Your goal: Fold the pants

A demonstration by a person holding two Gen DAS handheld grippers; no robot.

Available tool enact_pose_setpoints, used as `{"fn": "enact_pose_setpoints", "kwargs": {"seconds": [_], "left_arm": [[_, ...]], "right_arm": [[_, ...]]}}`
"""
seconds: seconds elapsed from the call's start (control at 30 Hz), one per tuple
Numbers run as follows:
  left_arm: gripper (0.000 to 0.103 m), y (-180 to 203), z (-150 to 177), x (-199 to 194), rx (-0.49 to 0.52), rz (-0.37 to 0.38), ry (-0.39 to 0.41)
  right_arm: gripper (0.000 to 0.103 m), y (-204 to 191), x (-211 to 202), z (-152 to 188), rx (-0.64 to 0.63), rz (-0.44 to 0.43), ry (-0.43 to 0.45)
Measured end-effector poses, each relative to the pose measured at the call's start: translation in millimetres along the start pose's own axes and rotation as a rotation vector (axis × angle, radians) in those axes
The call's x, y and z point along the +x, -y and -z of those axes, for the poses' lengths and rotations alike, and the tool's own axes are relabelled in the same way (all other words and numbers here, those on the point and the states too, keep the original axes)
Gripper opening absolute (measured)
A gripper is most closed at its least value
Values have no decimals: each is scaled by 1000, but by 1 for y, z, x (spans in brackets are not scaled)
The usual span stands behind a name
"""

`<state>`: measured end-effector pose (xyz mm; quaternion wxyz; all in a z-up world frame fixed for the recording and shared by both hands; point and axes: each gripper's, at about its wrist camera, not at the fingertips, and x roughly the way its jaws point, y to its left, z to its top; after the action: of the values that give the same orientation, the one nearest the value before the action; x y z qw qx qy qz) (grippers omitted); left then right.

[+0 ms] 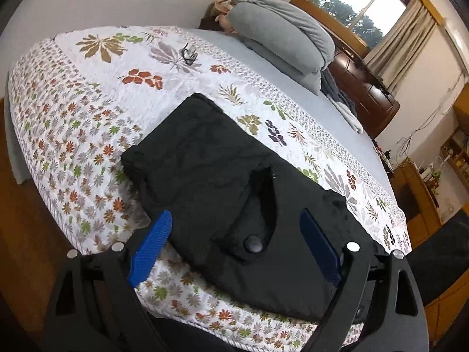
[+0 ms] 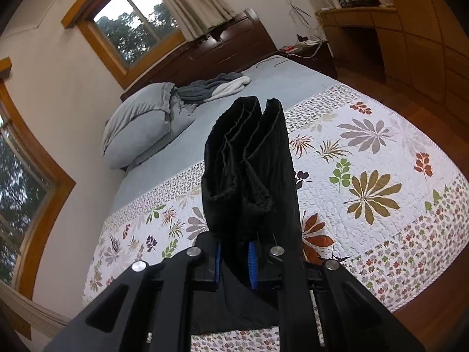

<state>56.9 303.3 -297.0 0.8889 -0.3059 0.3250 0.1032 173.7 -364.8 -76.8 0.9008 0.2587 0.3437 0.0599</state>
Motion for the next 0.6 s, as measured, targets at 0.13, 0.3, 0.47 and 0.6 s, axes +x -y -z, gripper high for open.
{"fn": "enact_pose_setpoints", "kwargs": {"seconds": [0.13,0.3,0.47,0.6], "left_arm": [[89,6,4,-1,13,-6,15],[91,-1,8,8,-25,-34,-34],[91,1,11,7,-14,-49,-30],[91,2,12,6,-12,-52,-31]], "right_arm": [[14,-12,7,5,-35,-4,-14],[14,-27,17,10,-61,-18,-32],[14,-43,27,17,-101,-22,-53],[14,-63,38,29,-170,-14,-72]]}}
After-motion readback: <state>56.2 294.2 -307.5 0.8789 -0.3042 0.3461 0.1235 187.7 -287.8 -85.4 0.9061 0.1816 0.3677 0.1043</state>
